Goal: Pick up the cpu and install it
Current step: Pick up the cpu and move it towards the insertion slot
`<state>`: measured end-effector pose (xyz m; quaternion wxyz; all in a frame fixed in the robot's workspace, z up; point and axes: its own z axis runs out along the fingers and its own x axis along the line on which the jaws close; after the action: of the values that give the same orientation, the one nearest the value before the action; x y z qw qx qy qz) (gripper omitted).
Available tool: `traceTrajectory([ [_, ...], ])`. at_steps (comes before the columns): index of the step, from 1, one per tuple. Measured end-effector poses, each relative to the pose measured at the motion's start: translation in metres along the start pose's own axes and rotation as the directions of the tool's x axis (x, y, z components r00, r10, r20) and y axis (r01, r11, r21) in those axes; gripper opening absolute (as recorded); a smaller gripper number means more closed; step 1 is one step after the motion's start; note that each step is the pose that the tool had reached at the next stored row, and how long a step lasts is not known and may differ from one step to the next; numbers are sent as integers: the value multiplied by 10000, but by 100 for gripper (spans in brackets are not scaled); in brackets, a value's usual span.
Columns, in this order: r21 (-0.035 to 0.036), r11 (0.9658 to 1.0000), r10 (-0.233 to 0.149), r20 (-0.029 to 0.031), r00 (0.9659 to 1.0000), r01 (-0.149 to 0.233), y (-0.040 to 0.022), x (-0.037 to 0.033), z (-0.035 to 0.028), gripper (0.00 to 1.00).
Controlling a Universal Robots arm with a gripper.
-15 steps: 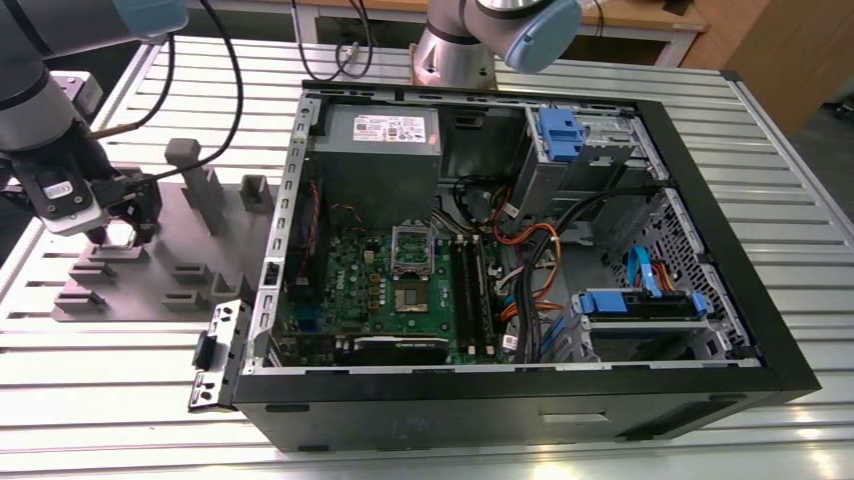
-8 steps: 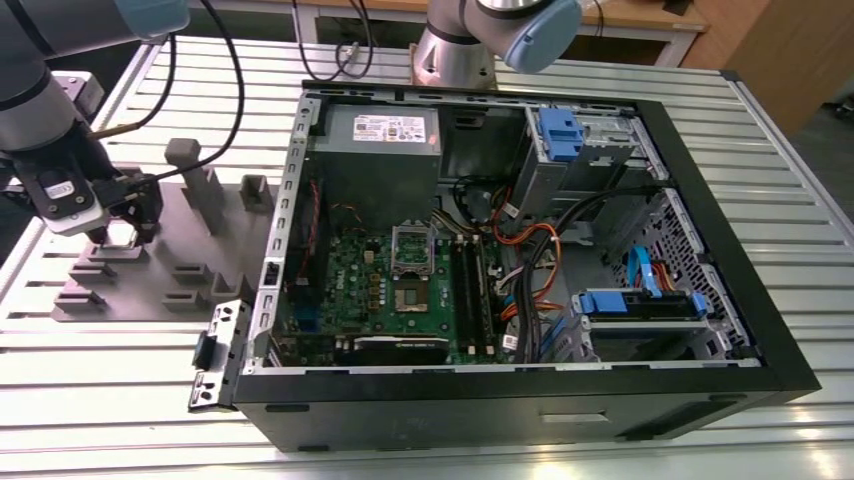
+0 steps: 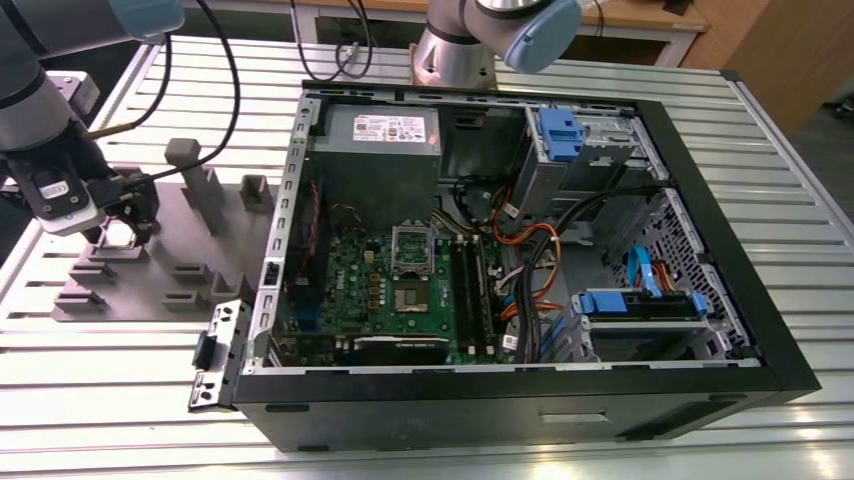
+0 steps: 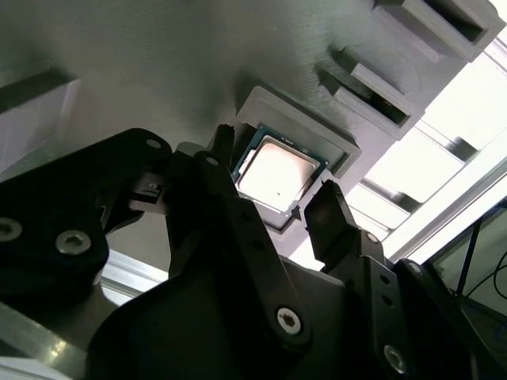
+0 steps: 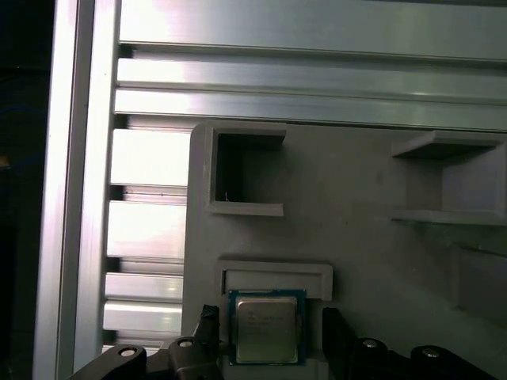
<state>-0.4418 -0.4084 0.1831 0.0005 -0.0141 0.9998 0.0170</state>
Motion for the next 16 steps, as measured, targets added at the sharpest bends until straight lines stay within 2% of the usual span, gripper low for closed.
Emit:
traceTrajectory([
  [9,0,10000,1,0,10000,-1,0,3,0,63],
  [11,1,10000,0,0,10000,0,0,3,0,62],
  [12,0,10000,1,0,10000,-1,0,3,0,55],
  [16,1,10000,0,-1,10000,0,0,3,-9,55],
])
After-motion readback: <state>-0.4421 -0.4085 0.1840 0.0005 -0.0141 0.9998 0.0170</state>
